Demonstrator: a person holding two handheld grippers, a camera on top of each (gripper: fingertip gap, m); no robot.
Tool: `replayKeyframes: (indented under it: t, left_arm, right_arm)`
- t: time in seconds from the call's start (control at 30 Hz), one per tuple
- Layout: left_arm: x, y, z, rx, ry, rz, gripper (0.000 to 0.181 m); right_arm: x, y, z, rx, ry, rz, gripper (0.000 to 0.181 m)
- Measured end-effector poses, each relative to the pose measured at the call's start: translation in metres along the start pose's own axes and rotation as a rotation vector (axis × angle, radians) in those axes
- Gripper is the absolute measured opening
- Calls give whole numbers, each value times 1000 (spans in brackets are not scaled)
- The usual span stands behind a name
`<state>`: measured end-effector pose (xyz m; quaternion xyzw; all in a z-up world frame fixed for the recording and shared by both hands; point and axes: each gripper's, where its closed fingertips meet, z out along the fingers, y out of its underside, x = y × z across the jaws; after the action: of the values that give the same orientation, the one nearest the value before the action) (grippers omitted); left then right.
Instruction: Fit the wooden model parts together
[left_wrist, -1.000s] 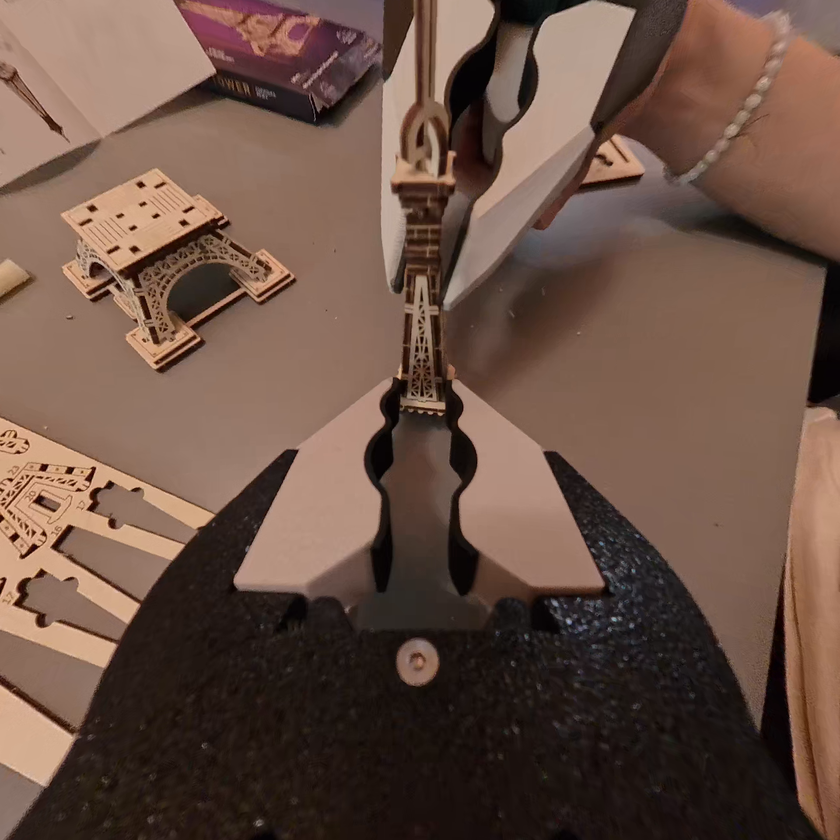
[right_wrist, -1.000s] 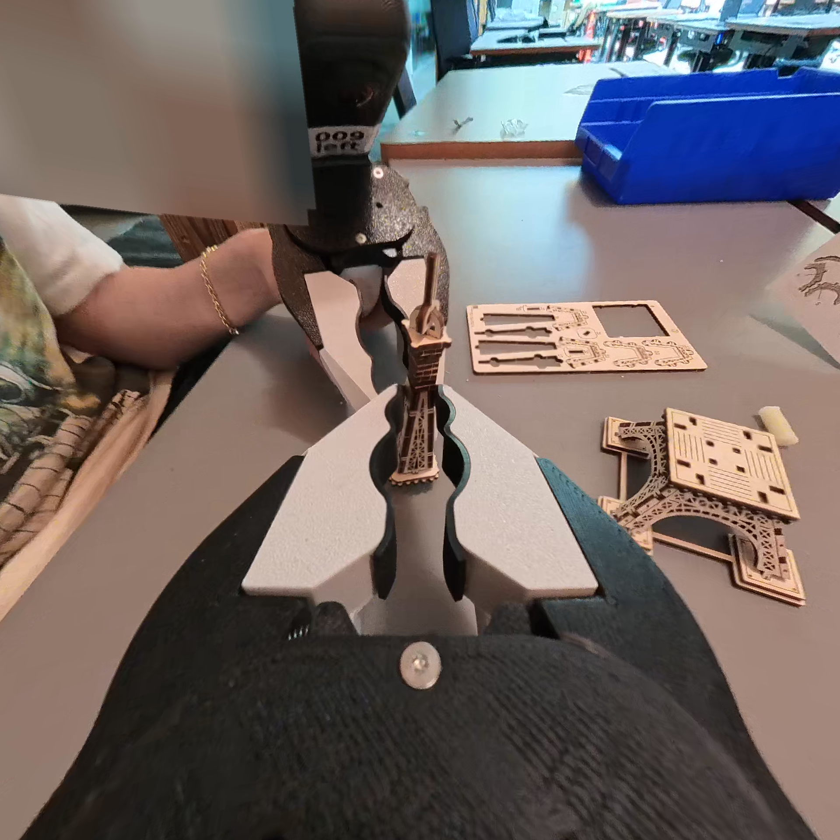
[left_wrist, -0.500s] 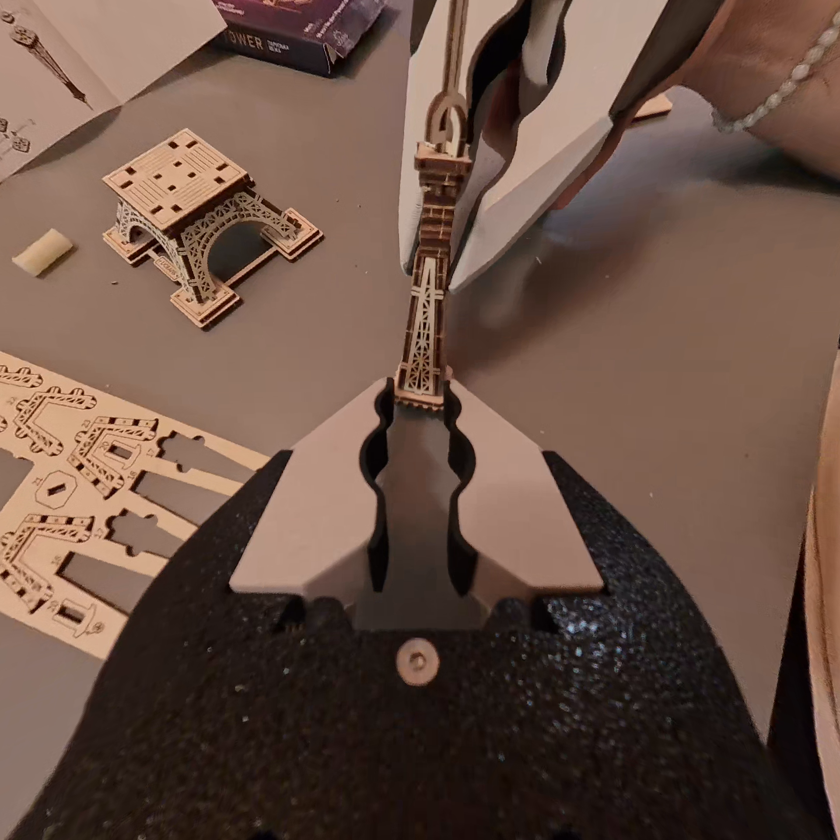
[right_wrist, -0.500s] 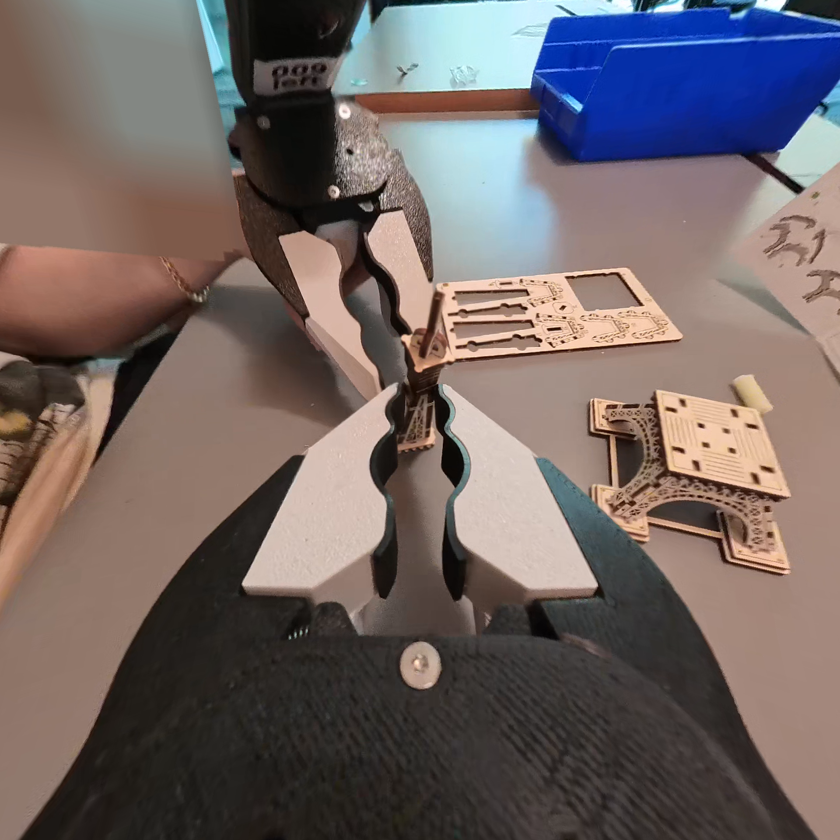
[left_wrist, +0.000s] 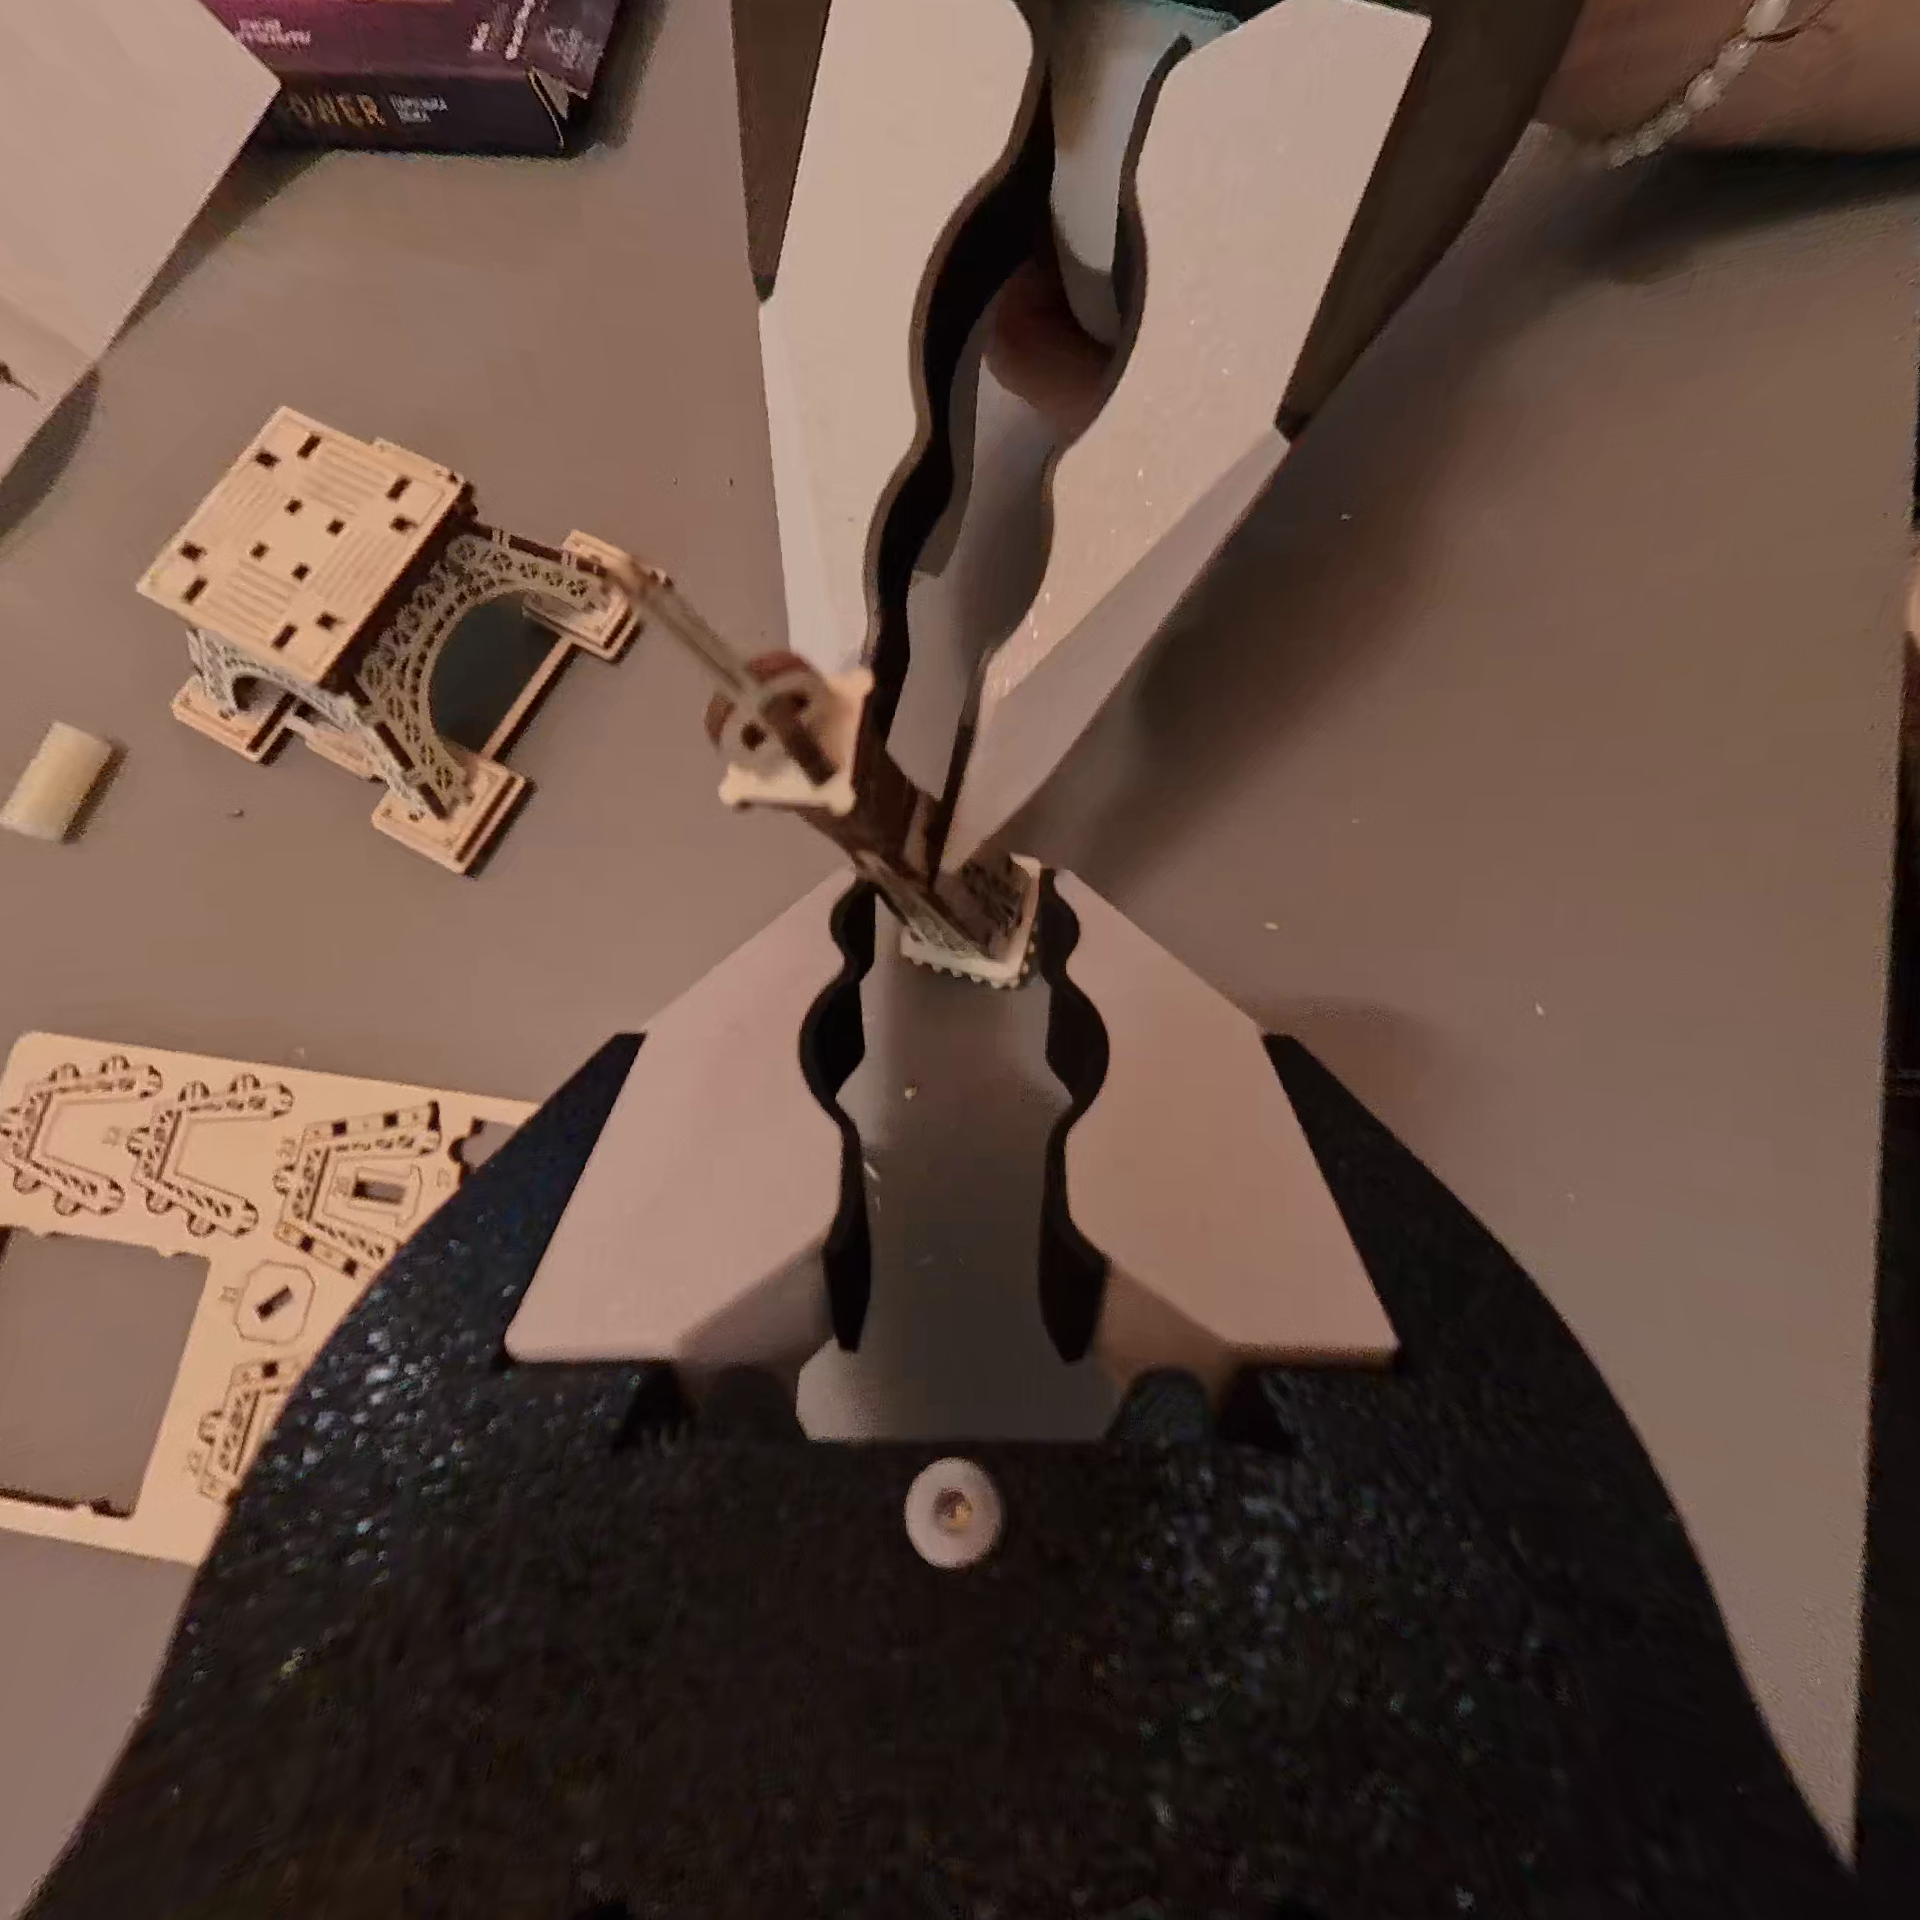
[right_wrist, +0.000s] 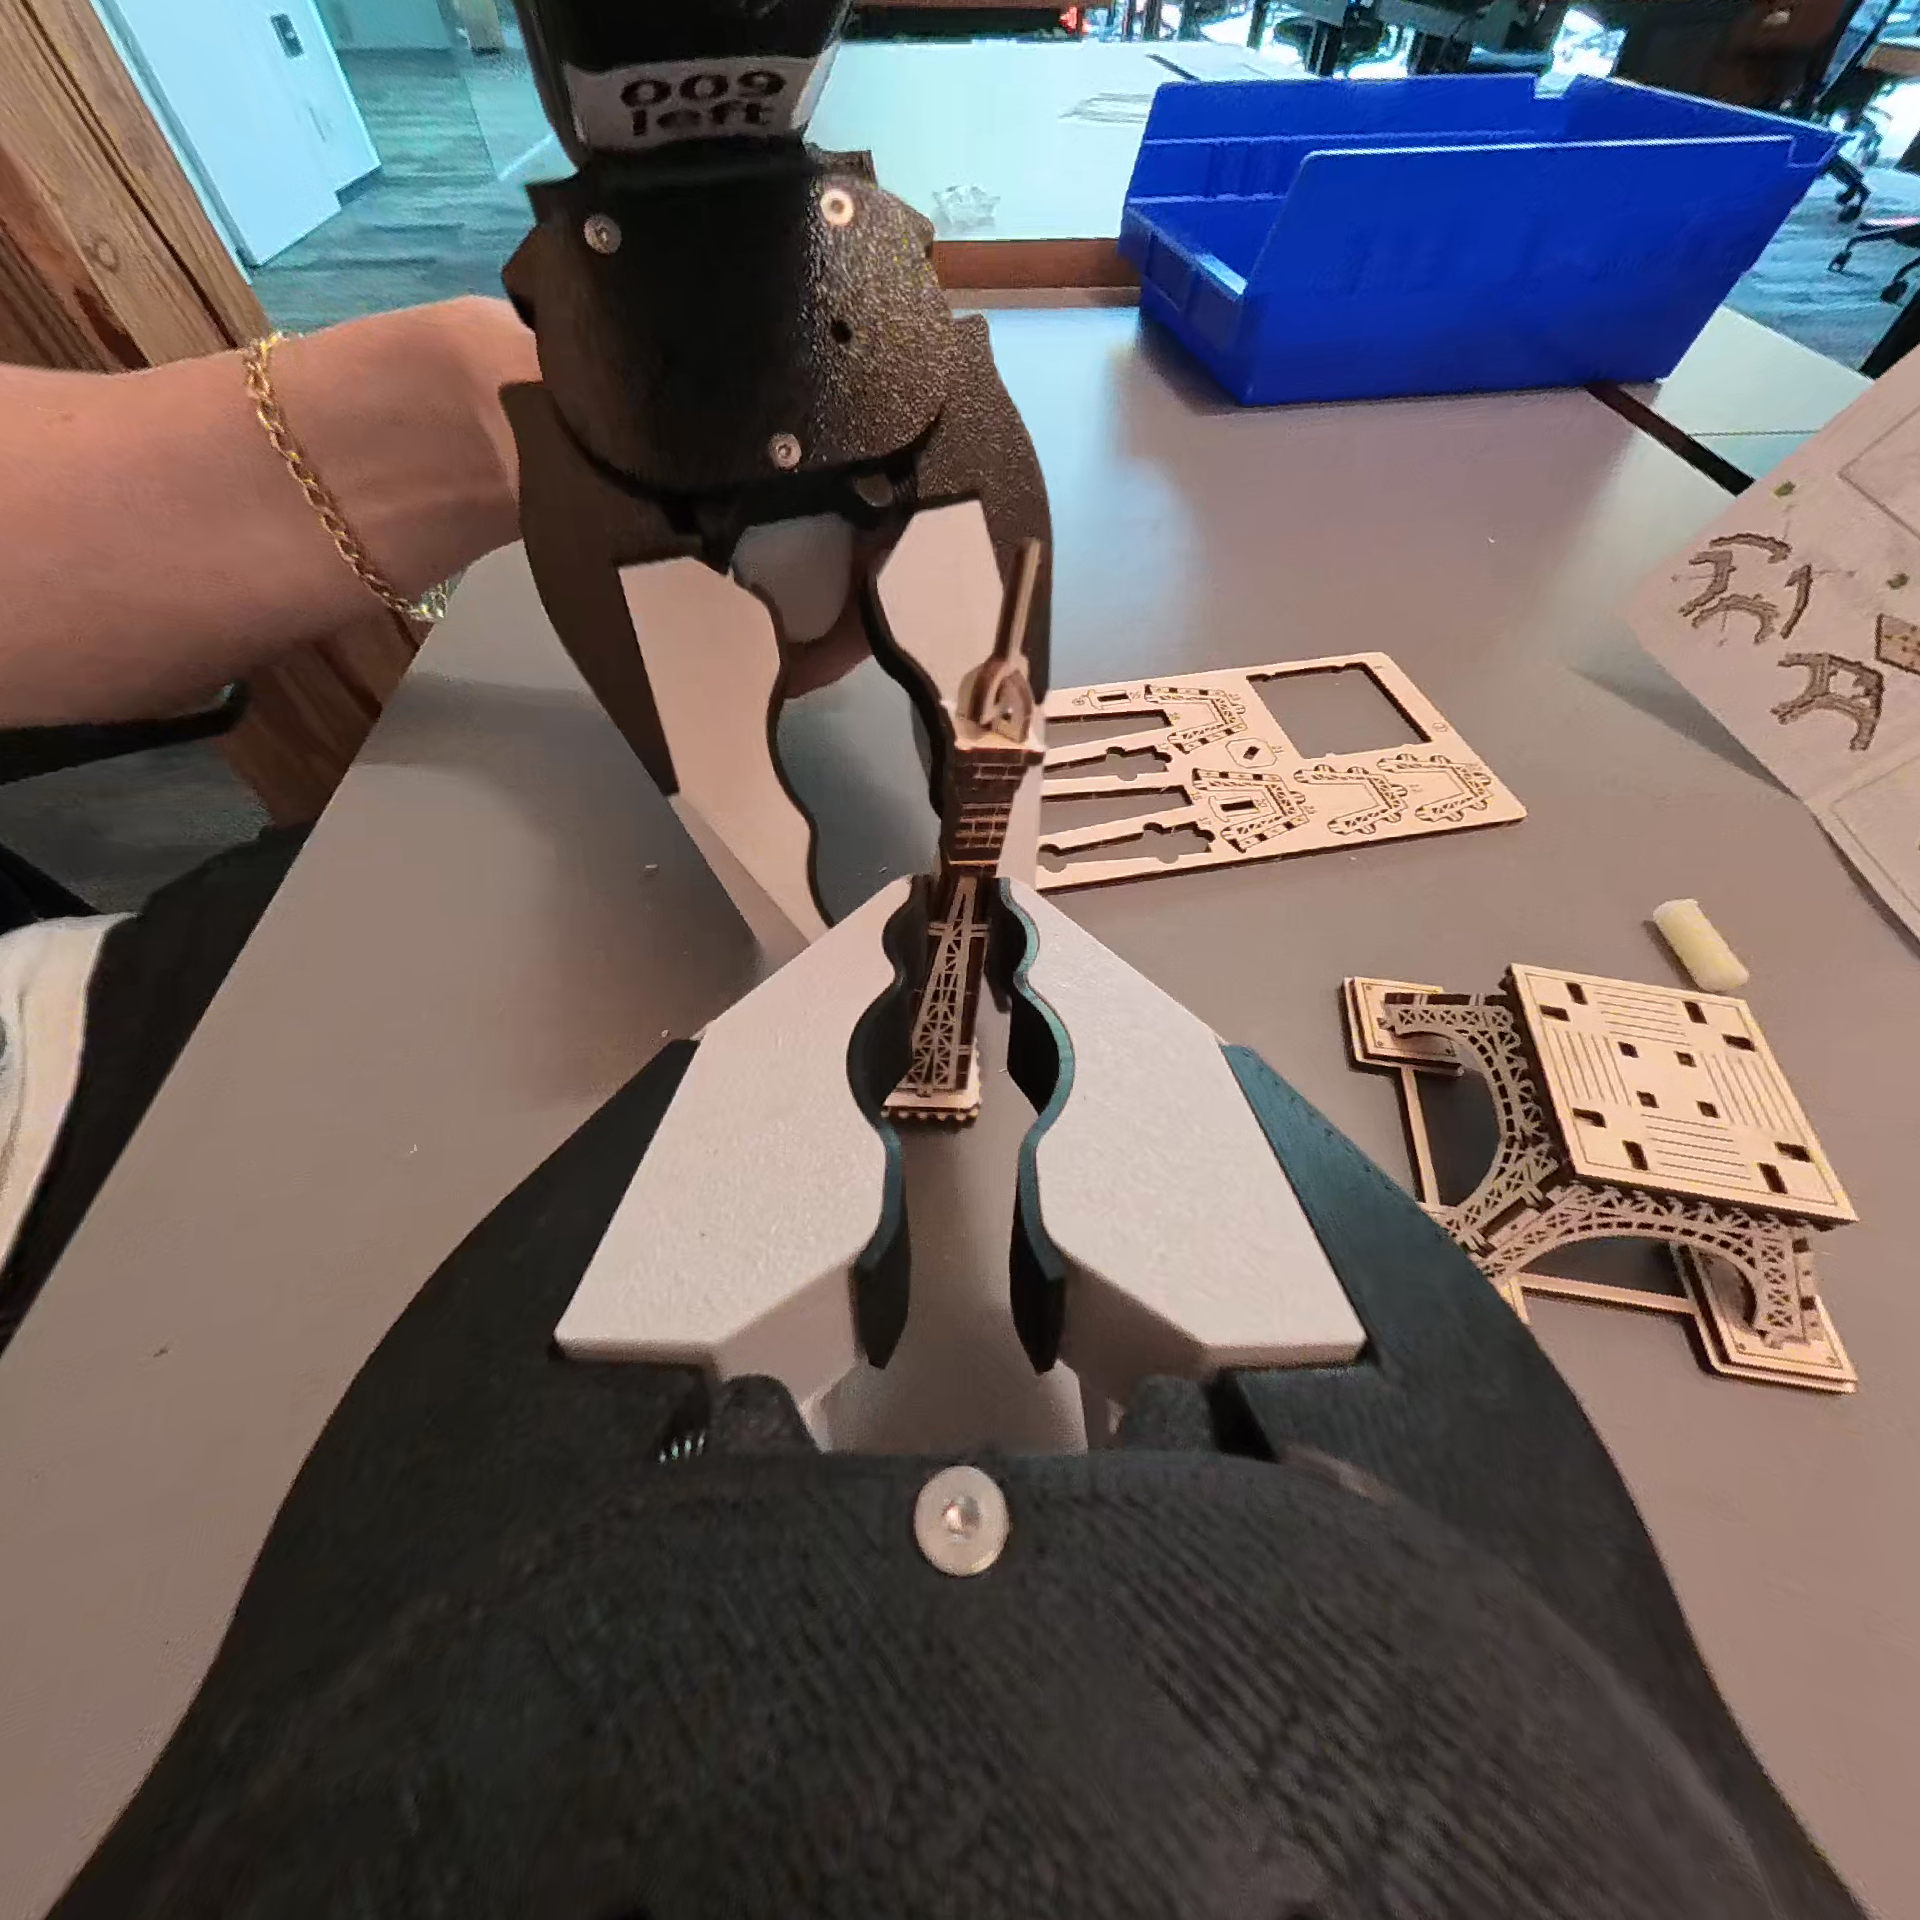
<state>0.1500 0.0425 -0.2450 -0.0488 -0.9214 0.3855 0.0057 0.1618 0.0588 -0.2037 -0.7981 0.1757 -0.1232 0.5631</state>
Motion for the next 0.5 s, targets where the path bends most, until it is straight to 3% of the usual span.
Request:
replayKeyframes:
  t: [0.23,0.43,0.5]
  left_arm:
    - [-1,-3,9,-14,-27,119,19]
    - [-2,-2,10,-42,5,56,16]
    - [-2,-1,10,-64,0,49,16]
  right_arm:
    - [-7,3,-3,-28,-15,-52,10]
    - [-4,-3,1,18,51,-164,20]
    - [-6,-4,3,27,50,-186,15]
